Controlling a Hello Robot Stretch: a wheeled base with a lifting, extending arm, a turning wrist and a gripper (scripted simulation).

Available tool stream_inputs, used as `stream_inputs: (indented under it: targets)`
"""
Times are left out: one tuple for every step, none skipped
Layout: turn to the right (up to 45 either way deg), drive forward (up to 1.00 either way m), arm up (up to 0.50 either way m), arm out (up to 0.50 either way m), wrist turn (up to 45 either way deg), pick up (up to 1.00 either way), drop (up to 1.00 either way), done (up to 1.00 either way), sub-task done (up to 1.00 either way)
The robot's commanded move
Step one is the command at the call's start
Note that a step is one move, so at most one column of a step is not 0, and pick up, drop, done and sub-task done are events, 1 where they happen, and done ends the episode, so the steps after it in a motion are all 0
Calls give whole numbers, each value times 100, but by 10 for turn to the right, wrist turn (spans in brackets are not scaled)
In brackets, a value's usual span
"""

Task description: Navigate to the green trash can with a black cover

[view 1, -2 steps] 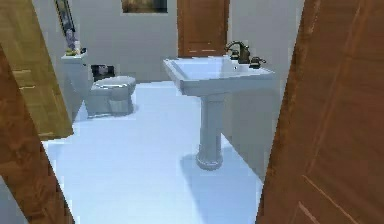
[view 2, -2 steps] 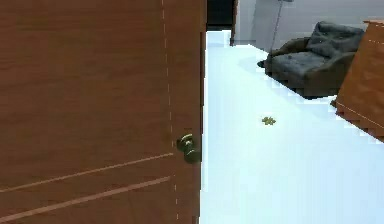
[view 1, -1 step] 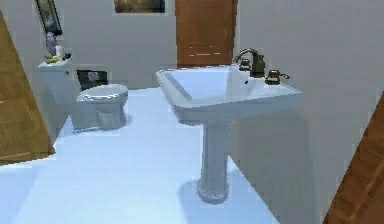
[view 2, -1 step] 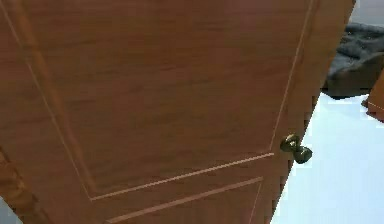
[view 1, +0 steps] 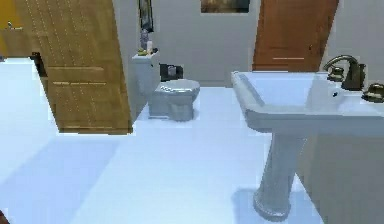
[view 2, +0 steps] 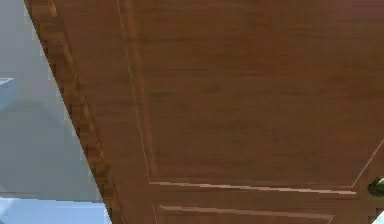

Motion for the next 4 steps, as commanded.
stream_inputs:
  targets:
    - [0,50,0,0,0,0,0,0,0]
    - [-450,0,0,0,0,0,0,0,0]
    - [-360,0,0,0,0,0,0,0,0]
    - [0,15,0,0,0,0,0,0,0]
